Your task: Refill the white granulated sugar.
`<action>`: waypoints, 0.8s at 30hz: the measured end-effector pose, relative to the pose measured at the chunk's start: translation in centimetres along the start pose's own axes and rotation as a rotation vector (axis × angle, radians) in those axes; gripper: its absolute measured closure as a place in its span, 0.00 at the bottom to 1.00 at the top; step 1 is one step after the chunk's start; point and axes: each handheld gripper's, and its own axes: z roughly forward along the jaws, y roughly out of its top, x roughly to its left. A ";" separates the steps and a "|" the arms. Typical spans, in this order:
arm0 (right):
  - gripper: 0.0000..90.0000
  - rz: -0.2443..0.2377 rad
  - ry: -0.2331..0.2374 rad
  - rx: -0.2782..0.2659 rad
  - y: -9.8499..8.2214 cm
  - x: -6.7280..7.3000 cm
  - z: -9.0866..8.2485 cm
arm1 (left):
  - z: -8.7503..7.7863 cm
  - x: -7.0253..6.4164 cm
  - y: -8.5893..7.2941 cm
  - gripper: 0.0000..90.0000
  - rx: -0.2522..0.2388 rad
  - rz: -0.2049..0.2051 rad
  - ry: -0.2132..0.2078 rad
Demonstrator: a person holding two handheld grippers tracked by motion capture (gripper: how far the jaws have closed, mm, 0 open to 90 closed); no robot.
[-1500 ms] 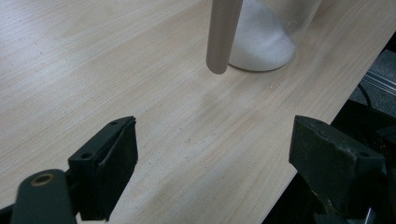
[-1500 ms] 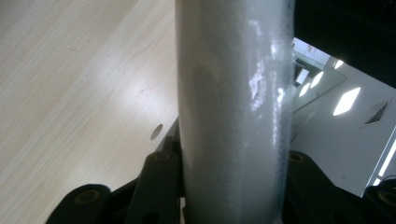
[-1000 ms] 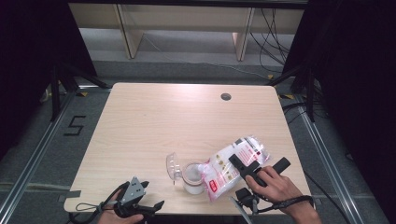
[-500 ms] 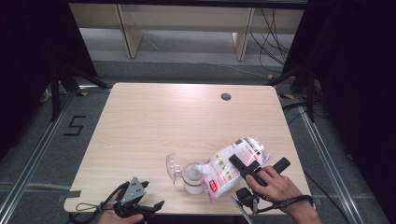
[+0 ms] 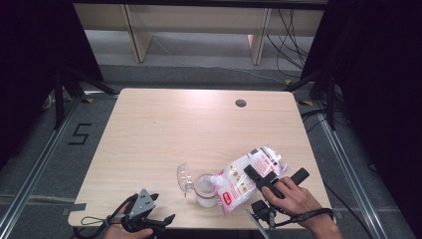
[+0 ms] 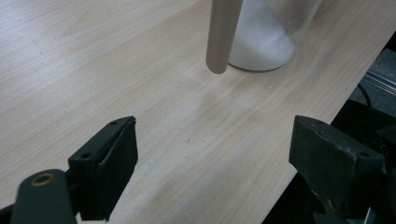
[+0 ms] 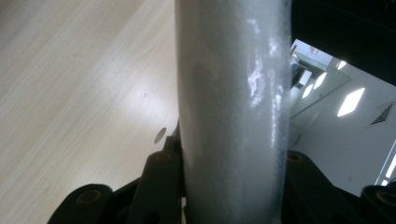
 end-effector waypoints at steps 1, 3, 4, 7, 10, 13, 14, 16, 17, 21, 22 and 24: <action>0.80 0.003 0.000 -0.001 0.0 0.0 0.0 | 0.0 0.0 0.0 0.17 0.000 0.000 0.000; 0.80 0.010 -0.004 -0.003 0.0 0.1 0.0 | 0.0 0.0 0.0 0.17 0.000 0.000 0.000; 0.80 0.000 0.000 0.001 0.0 0.0 0.0 | 0.0 0.0 0.0 0.17 0.001 -0.001 -0.001; 0.80 0.018 -0.006 -0.004 0.0 0.1 0.0 | 0.0 0.0 0.0 0.17 -0.004 -0.009 0.001; 0.80 0.023 -0.009 -0.006 0.0 0.2 0.0 | -0.1 0.2 0.1 0.17 0.001 0.031 -0.002; 0.80 0.023 -0.004 -0.004 0.0 0.1 0.0 | -0.1 0.2 0.1 0.17 -0.003 0.024 0.000; 0.80 0.025 -0.004 -0.004 0.0 0.1 0.0 | -0.1 0.2 0.1 0.17 -0.002 0.025 0.000; 0.80 0.018 -0.005 -0.006 0.0 0.1 0.0 | -0.1 0.2 0.1 0.17 0.001 0.028 -0.001; 0.80 0.022 -0.004 -0.006 0.0 0.1 0.0 | -0.1 0.1 0.1 0.17 -0.002 0.024 -0.001; 0.80 0.022 -0.001 -0.007 0.0 0.1 0.0 | -0.1 0.2 0.1 0.17 0.000 0.027 -0.002; 0.80 0.023 -0.002 -0.007 0.0 0.1 0.0 | -0.1 0.2 0.1 0.17 0.001 0.029 -0.002; 0.80 0.019 -0.001 -0.008 0.0 0.1 0.0 | -0.1 0.2 0.1 0.17 0.001 0.029 -0.001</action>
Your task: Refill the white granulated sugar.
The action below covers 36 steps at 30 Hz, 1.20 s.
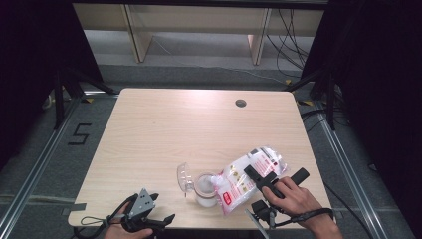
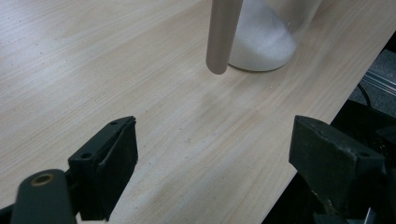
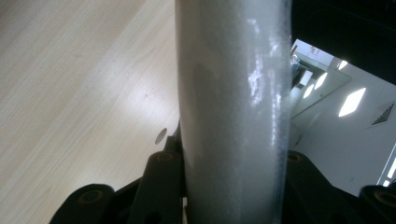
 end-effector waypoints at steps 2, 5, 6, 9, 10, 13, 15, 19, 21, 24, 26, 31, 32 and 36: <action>0.80 0.004 0.000 0.001 0.0 0.0 0.0 | 0.0 0.0 0.0 0.17 0.000 -0.001 -0.001; 0.81 0.006 0.001 0.001 0.0 0.0 0.0 | 0.0 0.0 0.0 0.17 -0.002 -0.003 0.000; 0.81 0.002 0.002 0.000 0.0 0.0 0.0 | 0.0 0.0 0.0 0.17 -0.004 -0.005 0.000; 0.81 0.003 0.004 -0.002 0.0 0.0 0.0 | 0.0 0.0 0.0 0.17 -0.001 -0.001 0.000; 0.81 0.003 0.004 -0.002 0.0 0.0 0.0 | 0.0 0.0 0.0 0.17 -0.001 -0.001 0.000; 0.81 -0.010 0.009 -0.001 0.0 0.0 0.1 | 0.0 0.0 0.0 0.17 -0.001 -0.001 0.000; 0.81 -0.040 0.009 -0.009 -0.1 -0.2 0.1 | 0.0 0.0 0.0 0.17 -0.003 -0.004 0.001; 0.82 -0.046 0.004 -0.015 -0.2 -0.2 0.1 | 0.0 0.0 0.0 0.17 0.000 -0.001 -0.001; 0.82 -0.045 0.003 -0.016 -0.2 -0.2 0.1 | 0.0 0.0 0.0 0.17 -0.004 -0.004 0.001; 0.82 -0.045 0.005 -0.017 -0.2 -0.2 0.1 | 0.0 0.0 0.0 0.17 -0.004 -0.007 0.000; 0.82 -0.044 0.005 -0.017 -0.2 -0.2 0.1 | 0.0 0.0 0.0 0.17 -0.003 -0.005 0.001; 0.82 -0.040 0.003 -0.019 -0.2 -0.2 0.1 | 0.0 0.0 0.0 0.17 -0.001 -0.001 0.000; 0.82 -0.040 0.003 -0.019 -0.2 -0.2 0.1 | 0.1 -0.2 -0.1 0.17 -0.002 -0.029 0.001; 0.83 -0.043 0.006 -0.018 -0.2 -0.2 0.1 | 0.1 -0.2 -0.1 0.17 -0.001 -0.029 0.001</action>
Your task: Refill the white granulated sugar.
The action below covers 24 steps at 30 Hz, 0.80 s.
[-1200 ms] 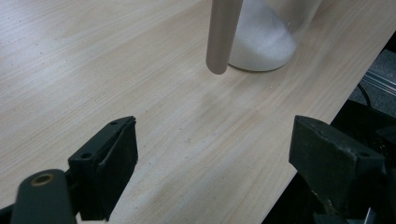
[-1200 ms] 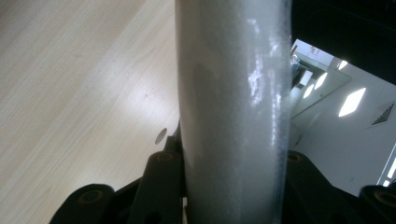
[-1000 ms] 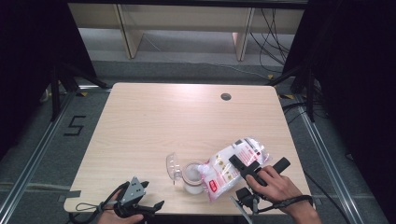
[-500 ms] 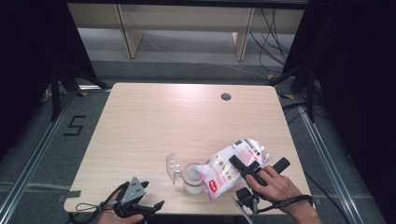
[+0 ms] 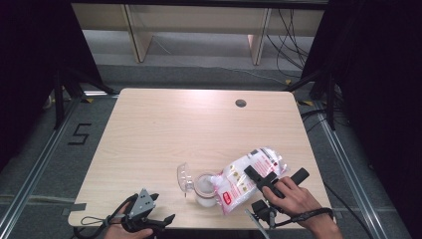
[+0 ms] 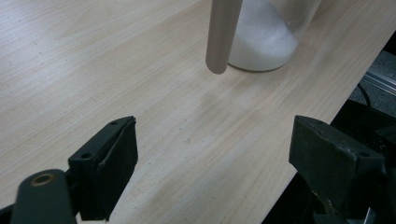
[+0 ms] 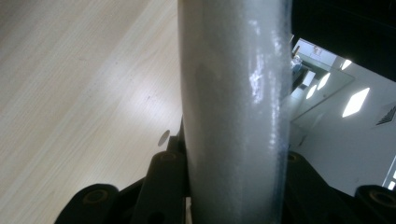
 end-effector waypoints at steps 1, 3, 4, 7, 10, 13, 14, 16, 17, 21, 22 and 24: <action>0.83 0.001 0.000 0.000 0.0 0.0 0.0 | 0.0 0.0 0.0 0.17 0.000 0.000 0.000; 0.83 0.003 0.000 0.000 0.0 0.0 0.0 | 0.0 0.0 0.0 0.17 0.001 0.000 -0.001; 0.83 0.005 -0.002 -0.002 0.0 0.0 0.0 | 0.1 -0.1 0.0 0.17 -0.012 -0.012 -0.005; 0.83 0.007 -0.002 -0.002 0.0 0.0 0.0 | 0.0 0.0 0.0 0.17 -0.003 -0.005 0.000; 0.83 0.006 -0.002 -0.001 0.0 0.0 0.0 | 0.0 0.0 0.0 0.17 0.000 0.001 0.000; 0.83 -0.010 0.002 0.002 0.0 -0.1 -0.1 | 0.0 0.0 0.0 0.17 0.002 0.001 -0.001; 0.83 -0.016 0.004 0.003 0.0 -0.1 -0.1 | 0.0 0.0 0.0 0.17 -0.001 0.000 0.000; 0.83 0.005 -0.003 -0.001 0.0 0.0 0.0 | 0.0 0.0 0.0 0.17 0.000 0.000 0.000; 0.83 -0.018 0.004 0.004 0.0 -0.2 -0.1 | 0.0 0.0 0.0 0.17 0.000 0.001 0.000; 0.83 -0.016 0.003 0.003 0.0 -0.1 -0.1 | 0.0 0.0 0.0 0.17 0.002 -0.001 -0.002; 0.83 -0.001 -0.001 -0.002 0.0 0.0 0.0 | -0.1 0.0 0.0 0.17 0.002 0.008 -0.001; 0.83 0.002 -0.003 -0.002 0.0 0.0 0.0 | 0.0 0.0 0.0 0.17 -0.001 0.001 0.001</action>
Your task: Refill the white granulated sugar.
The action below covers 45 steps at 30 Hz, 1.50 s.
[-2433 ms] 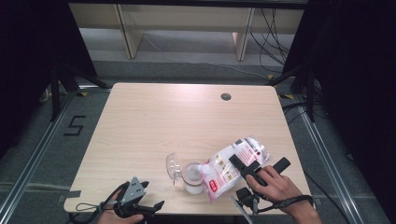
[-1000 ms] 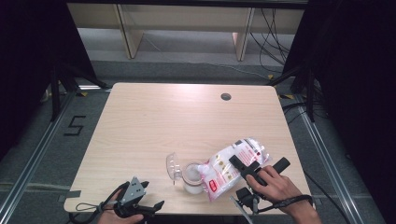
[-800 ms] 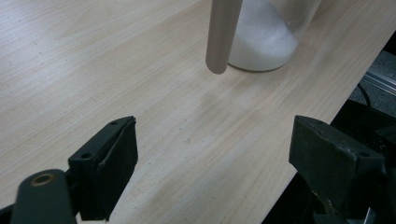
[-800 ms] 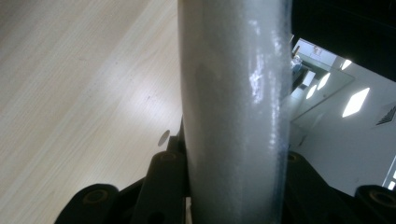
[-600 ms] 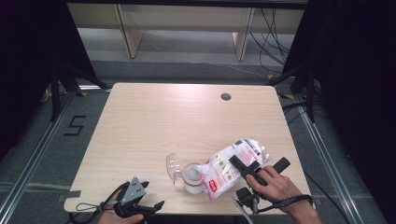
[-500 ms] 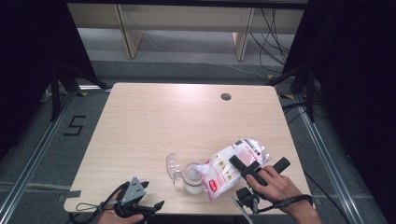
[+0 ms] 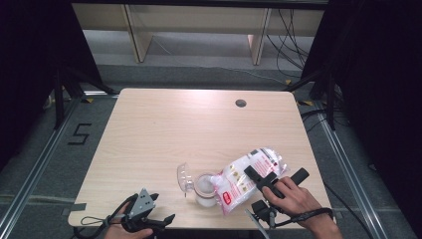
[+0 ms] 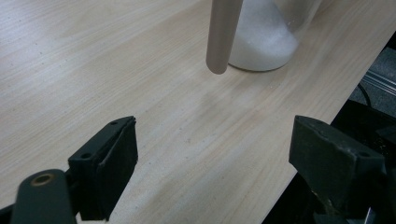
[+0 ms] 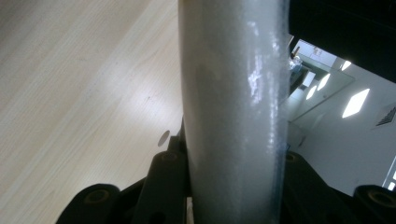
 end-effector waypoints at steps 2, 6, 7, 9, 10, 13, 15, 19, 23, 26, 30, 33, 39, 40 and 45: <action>0.83 0.001 0.000 0.000 0.0 0.0 0.0 | 0.0 0.0 0.0 0.17 0.000 -0.002 -0.001; 0.83 -0.011 0.004 0.003 0.0 -0.1 -0.1 | 0.0 0.2 0.1 0.17 0.002 0.027 -0.002; 0.83 -0.017 0.004 0.004 0.0 -0.1 -0.1 | 0.0 0.2 0.1 0.17 0.002 0.027 -0.002; 0.83 -0.020 0.005 0.005 0.0 -0.2 -0.1 | 0.0 0.2 0.1 0.17 0.002 0.027 -0.002; 0.83 -0.021 0.008 0.008 0.0 -0.2 -0.1 | 0.0 0.2 0.1 0.17 0.002 0.027 -0.002; 0.84 -0.020 0.010 0.007 -0.1 -0.2 -0.1 | 0.0 0.2 0.1 0.17 0.002 0.027 -0.002; 0.84 -0.021 0.010 0.007 -0.1 -0.2 -0.1 | 0.0 0.2 0.1 0.17 0.000 0.025 -0.002; 0.84 -0.019 0.010 0.007 0.0 -0.2 -0.1 | 0.0 0.2 0.1 0.17 0.000 0.024 -0.002; 0.84 -0.019 0.010 0.006 0.0 -0.2 -0.1 | 0.0 0.2 0.1 0.17 -0.002 0.023 -0.001; 0.84 -0.020 0.006 0.005 -0.1 -0.2 -0.1 | 0.0 0.2 0.1 0.17 -0.001 0.024 -0.002; 0.84 -0.017 0.008 0.006 -0.1 -0.2 -0.1 | 0.0 0.0 0.0 0.17 0.002 -0.001 -0.003; 0.84 0.001 0.002 0.004 -0.1 -0.1 -0.1 | 0.0 0.0 0.0 0.17 0.001 0.000 -0.001; 0.84 0.004 0.002 0.003 -0.1 0.0 -0.1 | 0.0 0.0 0.0 0.17 0.002 0.000 -0.001; 0.84 0.002 0.002 0.003 -0.1 -0.1 -0.1 | 0.1 0.0 0.0 0.17 -0.002 -0.005 -0.001; 0.84 -0.014 0.009 0.007 -0.2 -0.2 -0.1 | 0.0 0.0 0.0 0.17 0.002 0.000 -0.001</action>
